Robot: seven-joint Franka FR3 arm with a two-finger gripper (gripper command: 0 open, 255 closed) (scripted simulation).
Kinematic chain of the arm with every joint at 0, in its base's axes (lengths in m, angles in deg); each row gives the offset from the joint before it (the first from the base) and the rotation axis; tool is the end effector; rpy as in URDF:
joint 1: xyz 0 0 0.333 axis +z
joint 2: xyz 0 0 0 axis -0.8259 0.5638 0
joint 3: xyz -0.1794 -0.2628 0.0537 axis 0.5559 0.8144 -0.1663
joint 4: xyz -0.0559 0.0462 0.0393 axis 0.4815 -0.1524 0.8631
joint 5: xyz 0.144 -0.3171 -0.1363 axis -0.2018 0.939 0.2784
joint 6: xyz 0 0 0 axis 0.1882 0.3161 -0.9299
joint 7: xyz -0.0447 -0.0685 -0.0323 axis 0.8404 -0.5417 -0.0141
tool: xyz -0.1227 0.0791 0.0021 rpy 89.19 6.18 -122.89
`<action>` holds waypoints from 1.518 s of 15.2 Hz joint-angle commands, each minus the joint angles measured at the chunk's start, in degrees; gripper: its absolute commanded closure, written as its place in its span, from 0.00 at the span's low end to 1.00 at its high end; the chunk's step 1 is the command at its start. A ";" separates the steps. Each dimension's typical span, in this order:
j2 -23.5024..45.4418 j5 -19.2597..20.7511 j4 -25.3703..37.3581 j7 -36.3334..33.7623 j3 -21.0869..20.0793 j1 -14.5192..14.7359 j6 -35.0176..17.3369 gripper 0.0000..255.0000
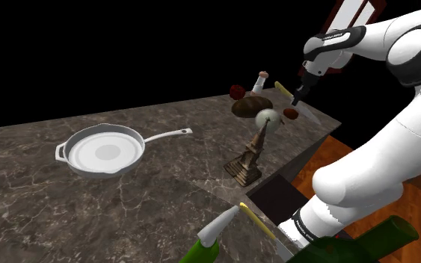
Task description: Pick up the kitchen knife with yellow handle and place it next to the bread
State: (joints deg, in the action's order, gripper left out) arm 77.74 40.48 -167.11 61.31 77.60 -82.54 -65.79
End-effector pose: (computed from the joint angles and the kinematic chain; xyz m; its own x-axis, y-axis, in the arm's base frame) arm 0.3824 -0.3633 0.4553 0.9988 0.0442 0.0213 0.0442 -0.9990 0.0017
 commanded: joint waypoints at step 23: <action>23.57 -9.86 21.68 21.84 6.86 -12.59 0.36 1.00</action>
State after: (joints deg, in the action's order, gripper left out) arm 101.31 30.67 -144.63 83.08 84.49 -95.17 -64.62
